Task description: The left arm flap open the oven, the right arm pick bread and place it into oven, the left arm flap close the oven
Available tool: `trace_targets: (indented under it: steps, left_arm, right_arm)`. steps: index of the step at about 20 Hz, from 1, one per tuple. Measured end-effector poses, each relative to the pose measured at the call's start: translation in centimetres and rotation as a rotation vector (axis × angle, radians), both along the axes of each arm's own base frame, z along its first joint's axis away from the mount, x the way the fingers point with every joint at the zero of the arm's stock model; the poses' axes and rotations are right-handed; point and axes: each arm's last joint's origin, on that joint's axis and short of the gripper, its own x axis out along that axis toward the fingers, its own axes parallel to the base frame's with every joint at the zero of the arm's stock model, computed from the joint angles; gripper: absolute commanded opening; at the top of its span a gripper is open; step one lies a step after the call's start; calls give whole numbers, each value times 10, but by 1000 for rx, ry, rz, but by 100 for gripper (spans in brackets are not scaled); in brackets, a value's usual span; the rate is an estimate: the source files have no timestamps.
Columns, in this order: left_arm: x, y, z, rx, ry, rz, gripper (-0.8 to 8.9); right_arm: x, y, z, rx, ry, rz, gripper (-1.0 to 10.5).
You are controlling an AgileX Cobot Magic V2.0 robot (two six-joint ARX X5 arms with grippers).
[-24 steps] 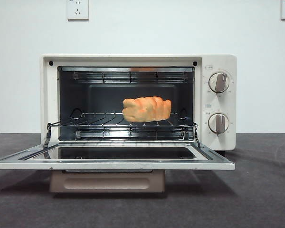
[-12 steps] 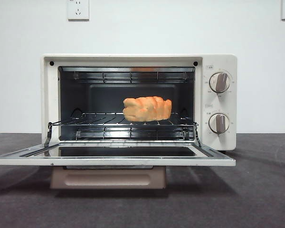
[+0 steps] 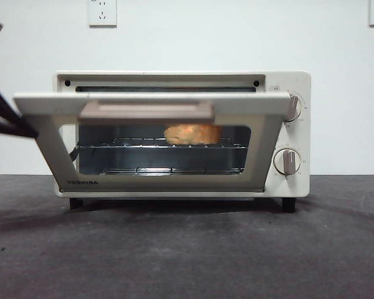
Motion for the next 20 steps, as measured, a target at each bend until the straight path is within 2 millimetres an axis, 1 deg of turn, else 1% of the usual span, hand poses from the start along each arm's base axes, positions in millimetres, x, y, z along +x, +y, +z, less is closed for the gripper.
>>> trace_targets:
  steps: [3, 8, 10, 15, 20]
  left_arm:
    - [9, 1, 13, 8, -68, 75, 8]
    - [21, 2, 35, -71, -226, 148, 8]
    - [23, 2, 40, -97, -253, 157, 8]
    - [23, 0, 49, -148, -319, 107, 8]
    - [14, -1, 61, -184, -374, 22, 9]
  right_arm:
    - [0, 0, 0, 0, -1, -2, 421]
    - [0, 0, 0, -8, -9, -21, 421]
    - [1, -1, 0, -9, -10, -22, 421]
    - [1, 0, 1, 1, -18, -22, 421]
    - [3, 2, 7, 50, -60, -24, 422]
